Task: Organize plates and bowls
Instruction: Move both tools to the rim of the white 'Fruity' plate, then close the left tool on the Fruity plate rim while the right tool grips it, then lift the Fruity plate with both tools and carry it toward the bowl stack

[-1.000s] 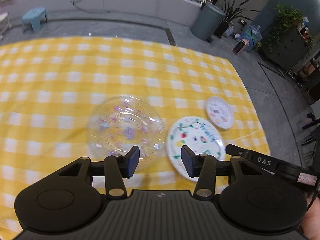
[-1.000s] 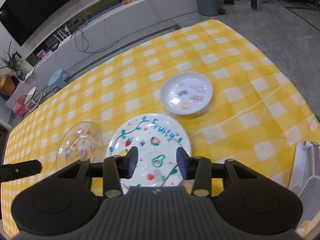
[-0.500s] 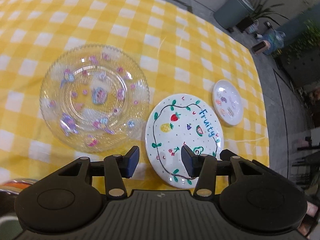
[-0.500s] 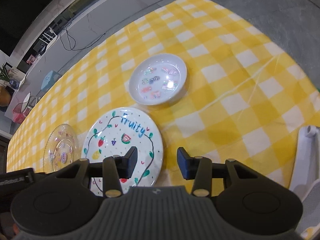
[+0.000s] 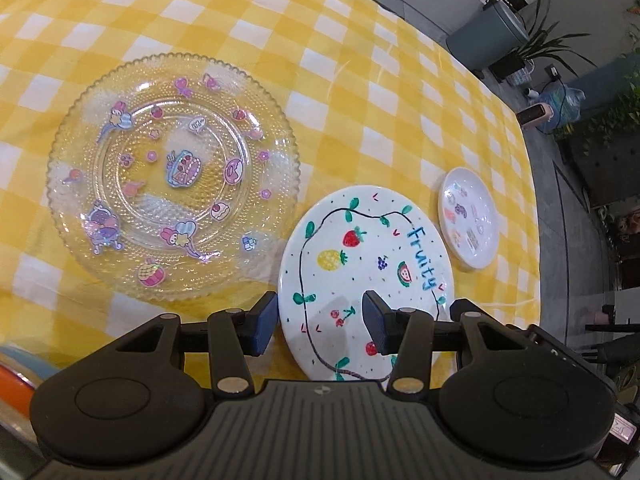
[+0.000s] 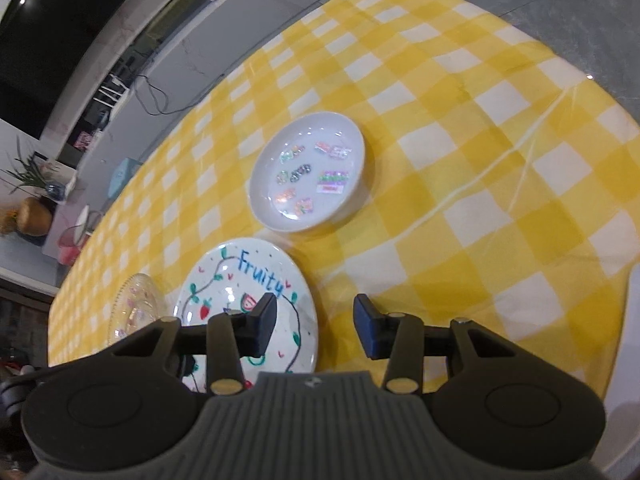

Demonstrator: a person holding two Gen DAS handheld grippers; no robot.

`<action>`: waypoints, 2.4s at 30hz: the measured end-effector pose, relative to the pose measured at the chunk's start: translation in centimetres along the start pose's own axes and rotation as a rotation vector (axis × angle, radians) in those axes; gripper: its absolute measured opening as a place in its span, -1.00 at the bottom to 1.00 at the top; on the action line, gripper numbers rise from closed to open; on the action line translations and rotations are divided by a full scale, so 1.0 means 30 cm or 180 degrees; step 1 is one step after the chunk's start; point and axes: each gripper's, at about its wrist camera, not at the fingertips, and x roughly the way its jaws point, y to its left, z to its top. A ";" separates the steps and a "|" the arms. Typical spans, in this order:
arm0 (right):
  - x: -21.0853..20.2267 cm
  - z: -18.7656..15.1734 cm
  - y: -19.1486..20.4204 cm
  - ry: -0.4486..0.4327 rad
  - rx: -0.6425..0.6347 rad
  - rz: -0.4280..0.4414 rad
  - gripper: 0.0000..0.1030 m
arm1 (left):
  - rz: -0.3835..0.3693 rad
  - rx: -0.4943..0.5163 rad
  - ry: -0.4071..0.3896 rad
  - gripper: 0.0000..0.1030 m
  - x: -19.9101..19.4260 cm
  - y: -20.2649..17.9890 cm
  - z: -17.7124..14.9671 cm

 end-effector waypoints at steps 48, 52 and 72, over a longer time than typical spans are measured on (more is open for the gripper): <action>-0.169 -0.167 -0.061 0.0105 0.0243 -0.0008 -0.88 | 0.0317 0.0883 -0.0136 -0.49 -0.106 -0.106 -0.194; -0.200 -0.208 -0.098 0.0117 0.0317 -0.0016 -0.87 | 0.0338 0.1020 -0.0094 -0.49 -0.106 -0.124 -0.243; -0.224 -0.312 -0.124 0.0417 0.0133 -0.0313 -0.75 | 0.0652 0.1587 0.0037 -0.48 -0.105 -0.145 -0.404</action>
